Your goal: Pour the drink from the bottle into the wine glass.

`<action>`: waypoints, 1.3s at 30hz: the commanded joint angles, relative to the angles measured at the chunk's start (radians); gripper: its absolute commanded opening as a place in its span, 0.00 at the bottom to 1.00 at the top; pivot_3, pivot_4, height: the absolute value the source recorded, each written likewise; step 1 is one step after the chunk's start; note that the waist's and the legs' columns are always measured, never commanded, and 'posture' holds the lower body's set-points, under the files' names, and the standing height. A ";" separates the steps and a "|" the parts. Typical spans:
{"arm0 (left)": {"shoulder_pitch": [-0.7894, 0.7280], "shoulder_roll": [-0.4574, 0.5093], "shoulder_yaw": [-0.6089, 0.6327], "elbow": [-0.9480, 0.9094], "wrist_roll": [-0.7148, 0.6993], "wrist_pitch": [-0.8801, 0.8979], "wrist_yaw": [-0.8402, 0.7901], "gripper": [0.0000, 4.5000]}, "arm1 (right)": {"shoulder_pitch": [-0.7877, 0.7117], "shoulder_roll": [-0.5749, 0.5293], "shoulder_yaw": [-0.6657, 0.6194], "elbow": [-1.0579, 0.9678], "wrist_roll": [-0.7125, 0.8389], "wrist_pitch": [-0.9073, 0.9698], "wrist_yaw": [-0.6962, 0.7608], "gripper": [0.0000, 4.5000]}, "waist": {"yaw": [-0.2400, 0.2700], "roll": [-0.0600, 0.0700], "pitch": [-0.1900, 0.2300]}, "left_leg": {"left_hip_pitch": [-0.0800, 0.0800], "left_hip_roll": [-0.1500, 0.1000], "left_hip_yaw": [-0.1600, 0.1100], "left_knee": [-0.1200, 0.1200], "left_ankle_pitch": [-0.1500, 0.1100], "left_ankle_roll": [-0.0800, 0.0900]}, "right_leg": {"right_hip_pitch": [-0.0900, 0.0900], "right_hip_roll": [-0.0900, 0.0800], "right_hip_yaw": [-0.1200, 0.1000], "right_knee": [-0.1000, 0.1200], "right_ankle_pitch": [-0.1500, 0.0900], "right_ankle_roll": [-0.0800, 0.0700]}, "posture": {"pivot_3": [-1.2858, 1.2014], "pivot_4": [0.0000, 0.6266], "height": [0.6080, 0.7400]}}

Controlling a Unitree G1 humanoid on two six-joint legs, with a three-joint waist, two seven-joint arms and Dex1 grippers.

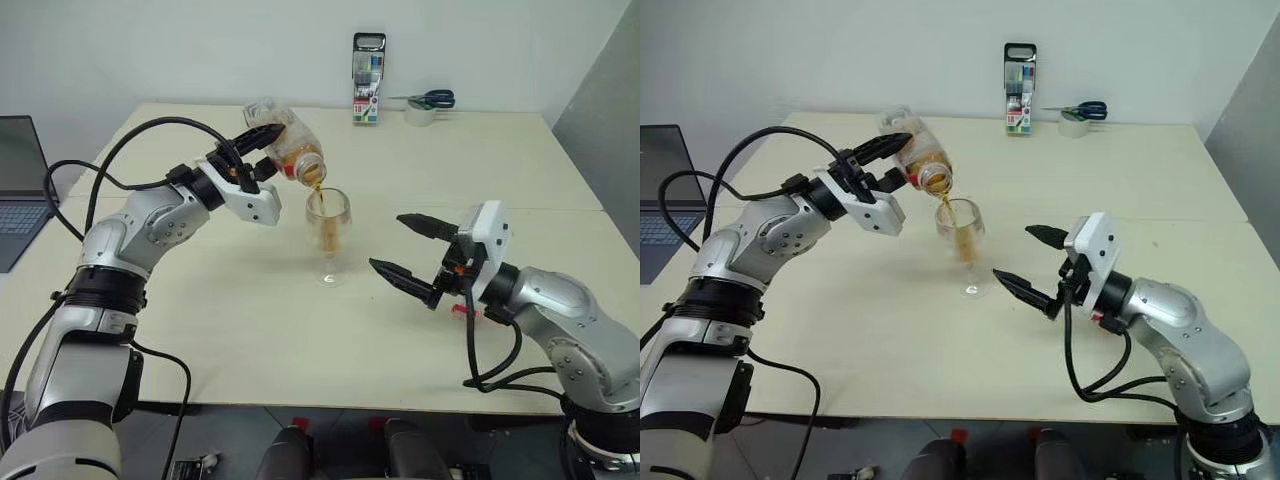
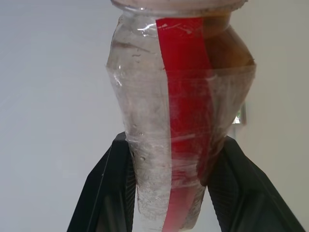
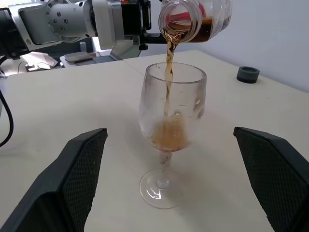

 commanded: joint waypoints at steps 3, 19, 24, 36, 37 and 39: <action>-0.043 0.020 0.001 -0.004 -0.001 -0.018 0.029 0.38 | -0.021 -0.038 -0.046 -0.044 0.060 0.019 0.023 1.00 | 0.000 0.000 0.000 | 0.000 0.000 0.000 0.000 0.000 0.000 | 0.000 0.000 0.000 0.000 0.000 0.000 | 0.52 0.24 1.00; -0.089 0.026 -0.019 0.045 0.035 -0.040 0.072 0.38 | 0.003 -0.042 -0.038 -0.068 0.084 0.023 -0.004 1.00 | 0.000 0.000 0.000 | -0.001 0.000 0.000 0.001 0.000 0.000 | 0.000 0.000 0.000 0.000 0.000 0.000 | 0.52 0.24 1.00; -0.096 0.027 -0.021 0.054 0.044 -0.042 0.084 0.38 | 0.004 -0.036 -0.037 -0.073 0.088 0.026 -0.016 1.00 | 0.000 0.000 0.000 | -0.001 0.000 0.000 0.001 0.000 0.000 | 0.000 0.000 0.000 0.000 0.000 0.000 | 0.52 0.24 1.00; -0.111 0.030 -0.035 0.076 0.054 -0.049 0.105 0.38 | 0.028 -0.042 -0.026 -0.087 0.079 0.021 -0.023 1.00 | 0.000 0.000 0.000 | -0.001 0.000 0.000 0.001 0.000 0.000 | 0.000 0.000 0.000 0.000 0.000 0.000 | 0.52 0.24 1.00; -0.113 0.030 -0.036 0.077 0.055 -0.050 0.107 0.38 | 0.028 -0.042 -0.025 -0.085 0.078 0.019 -0.022 1.00 | 0.000 0.000 0.000 | -0.001 0.000 0.000 0.001 0.000 0.000 | 0.000 0.000 0.000 0.000 0.000 0.000 | 0.52 0.24 1.00; -0.117 0.030 -0.037 0.082 0.057 -0.052 0.109 0.38 | 0.030 -0.043 -0.023 -0.084 0.075 0.016 -0.020 1.00 | 0.000 0.000 0.000 | -0.001 0.000 0.000 0.001 0.000 0.000 | 0.000 0.000 0.000 0.000 0.000 0.000 | 0.52 0.24 1.00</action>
